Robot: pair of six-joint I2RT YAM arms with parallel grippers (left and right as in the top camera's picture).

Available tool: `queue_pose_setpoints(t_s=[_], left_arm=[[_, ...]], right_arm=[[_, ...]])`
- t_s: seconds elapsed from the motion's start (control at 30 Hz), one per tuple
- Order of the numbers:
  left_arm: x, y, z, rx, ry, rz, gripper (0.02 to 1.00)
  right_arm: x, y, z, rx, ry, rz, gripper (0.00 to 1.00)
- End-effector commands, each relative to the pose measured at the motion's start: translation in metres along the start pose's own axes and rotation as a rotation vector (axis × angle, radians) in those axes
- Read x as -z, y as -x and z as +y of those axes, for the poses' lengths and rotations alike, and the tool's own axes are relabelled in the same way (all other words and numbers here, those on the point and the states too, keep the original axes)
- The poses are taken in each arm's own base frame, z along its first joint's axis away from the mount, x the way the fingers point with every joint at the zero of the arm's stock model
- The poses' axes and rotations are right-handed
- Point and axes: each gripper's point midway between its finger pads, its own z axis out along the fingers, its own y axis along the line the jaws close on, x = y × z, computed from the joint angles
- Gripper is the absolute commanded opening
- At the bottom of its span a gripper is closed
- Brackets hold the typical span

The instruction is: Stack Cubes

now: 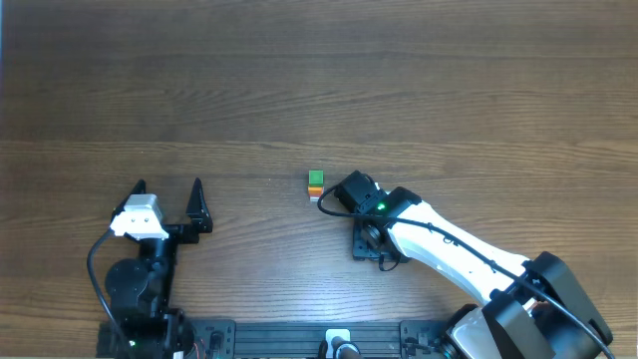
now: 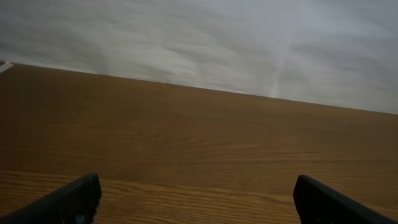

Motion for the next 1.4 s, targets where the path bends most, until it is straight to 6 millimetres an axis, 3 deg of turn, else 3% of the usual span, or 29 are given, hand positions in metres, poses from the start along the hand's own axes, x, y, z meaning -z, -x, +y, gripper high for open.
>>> queue_pose_setpoints(t_s=[0.03, 0.63, 0.83, 1.4], left_arm=[[-0.0001, -0.0020, 0.0001, -0.014, -0.003, 0.003, 1.000], [-0.0001, -0.0020, 0.0001, -0.014, -0.003, 0.003, 1.000], [-0.0001, -0.0020, 0.0001, -0.014, -0.003, 0.003, 1.000], [-0.0001, -0.0020, 0.0001, -0.014, -0.003, 0.003, 0.998]], right_arm=[[-0.0018, -0.0029, 0.0019, 0.001, 0.001, 0.006, 0.494], [-0.0018, -0.0025, 0.0029, 0.002, 0.004, 0.003, 0.301], [-0.0019, -0.0024, 0.0028, 0.002, 0.004, 0.003, 0.364], [-0.0049, -0.0031, 0.0022, 0.002, 0.005, 0.001, 0.373]])
